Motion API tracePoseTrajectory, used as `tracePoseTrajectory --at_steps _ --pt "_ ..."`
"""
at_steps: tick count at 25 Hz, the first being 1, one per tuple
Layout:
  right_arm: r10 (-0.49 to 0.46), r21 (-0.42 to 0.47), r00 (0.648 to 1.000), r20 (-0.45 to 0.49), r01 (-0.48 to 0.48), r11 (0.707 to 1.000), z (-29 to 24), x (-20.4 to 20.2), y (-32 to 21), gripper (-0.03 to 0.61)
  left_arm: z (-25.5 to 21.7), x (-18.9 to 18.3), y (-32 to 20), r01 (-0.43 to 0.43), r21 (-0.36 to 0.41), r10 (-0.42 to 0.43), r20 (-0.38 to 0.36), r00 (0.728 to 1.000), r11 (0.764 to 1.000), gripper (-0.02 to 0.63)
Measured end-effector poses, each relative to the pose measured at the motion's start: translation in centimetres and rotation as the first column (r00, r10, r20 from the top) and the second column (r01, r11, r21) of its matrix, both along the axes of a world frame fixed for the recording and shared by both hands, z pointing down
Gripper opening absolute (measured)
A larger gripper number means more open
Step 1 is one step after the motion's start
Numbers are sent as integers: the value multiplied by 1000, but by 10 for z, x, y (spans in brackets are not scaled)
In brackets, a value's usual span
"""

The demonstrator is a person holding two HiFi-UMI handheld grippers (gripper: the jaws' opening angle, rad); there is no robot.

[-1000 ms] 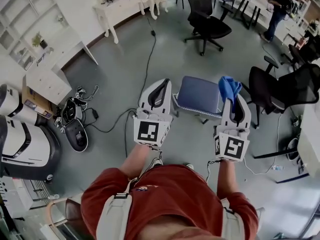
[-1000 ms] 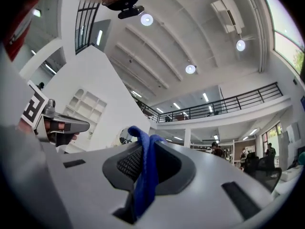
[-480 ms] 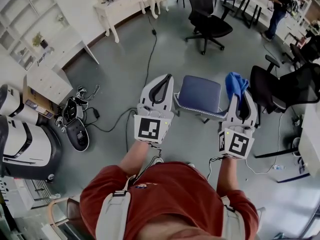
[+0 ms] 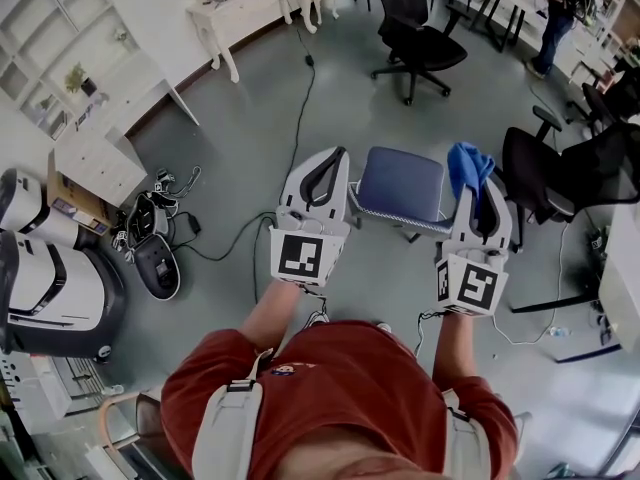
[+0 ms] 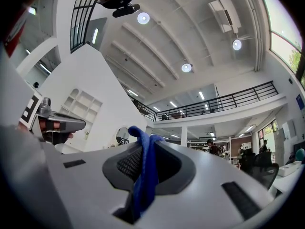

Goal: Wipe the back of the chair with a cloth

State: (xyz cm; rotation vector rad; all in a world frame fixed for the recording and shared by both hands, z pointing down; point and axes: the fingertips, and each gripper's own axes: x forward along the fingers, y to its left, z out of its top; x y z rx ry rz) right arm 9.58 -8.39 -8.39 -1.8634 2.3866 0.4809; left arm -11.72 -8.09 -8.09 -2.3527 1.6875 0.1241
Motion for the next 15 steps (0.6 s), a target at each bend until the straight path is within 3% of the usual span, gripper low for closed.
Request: tracePoseTrajectory --at_steps 6,15 --pt "3 -5 1000 22 -3 1000 5 3 2 49 6 2 2 1 -7 -1 -3 1000 1000 14" --pt "5 -29 1000 -16 -6 1000 11 9 4 49 8 12 4 -5 -7 5 -6 1000 1000 14"
